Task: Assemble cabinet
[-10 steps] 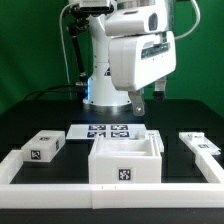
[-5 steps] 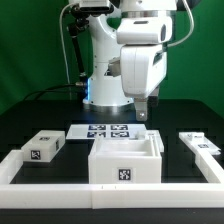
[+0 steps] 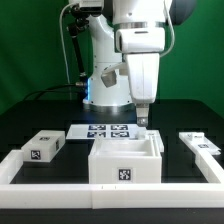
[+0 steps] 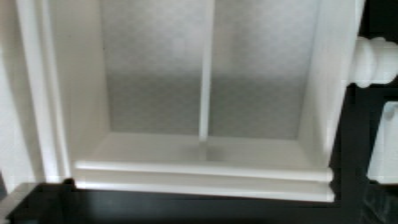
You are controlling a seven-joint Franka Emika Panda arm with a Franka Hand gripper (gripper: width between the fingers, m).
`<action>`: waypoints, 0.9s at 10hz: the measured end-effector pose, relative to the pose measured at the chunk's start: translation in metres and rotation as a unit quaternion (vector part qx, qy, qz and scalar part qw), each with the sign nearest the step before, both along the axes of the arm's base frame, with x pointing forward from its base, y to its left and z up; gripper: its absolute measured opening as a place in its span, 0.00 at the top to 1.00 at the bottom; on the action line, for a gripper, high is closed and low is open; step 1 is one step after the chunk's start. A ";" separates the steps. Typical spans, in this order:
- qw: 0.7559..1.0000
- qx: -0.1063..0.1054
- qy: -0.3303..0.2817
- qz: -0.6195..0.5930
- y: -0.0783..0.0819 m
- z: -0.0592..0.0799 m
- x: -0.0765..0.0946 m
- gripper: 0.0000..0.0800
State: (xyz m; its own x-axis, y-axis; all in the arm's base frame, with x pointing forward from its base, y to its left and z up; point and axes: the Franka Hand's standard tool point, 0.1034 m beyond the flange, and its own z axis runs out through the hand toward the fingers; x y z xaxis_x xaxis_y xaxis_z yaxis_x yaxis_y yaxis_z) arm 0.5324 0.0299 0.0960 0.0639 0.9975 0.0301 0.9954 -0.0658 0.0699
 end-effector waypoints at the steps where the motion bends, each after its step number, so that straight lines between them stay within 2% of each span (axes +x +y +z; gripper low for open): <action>1: 1.000 0.000 0.000 -0.003 0.000 0.002 0.002 0.00; 4: 1.000 0.001 0.008 -0.025 -0.001 0.000 -0.001 0.00; 5: 1.000 0.001 0.003 -0.022 -0.001 -0.006 -0.009 0.00; 6: 1.000 0.002 0.012 -0.020 0.000 -0.016 -0.024 0.00; 9: 1.000 0.004 0.018 -0.019 0.002 -0.037 -0.044 0.00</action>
Offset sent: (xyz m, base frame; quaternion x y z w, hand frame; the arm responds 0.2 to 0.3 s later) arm 0.0004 -0.0066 0.0016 0.0449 -0.0208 0.0845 0.9952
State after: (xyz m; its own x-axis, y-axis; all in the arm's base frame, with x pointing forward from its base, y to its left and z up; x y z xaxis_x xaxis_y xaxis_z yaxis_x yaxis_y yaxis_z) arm 0.4882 0.0322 0.0592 0.1034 0.9940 0.0354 0.9940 -0.1046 0.0325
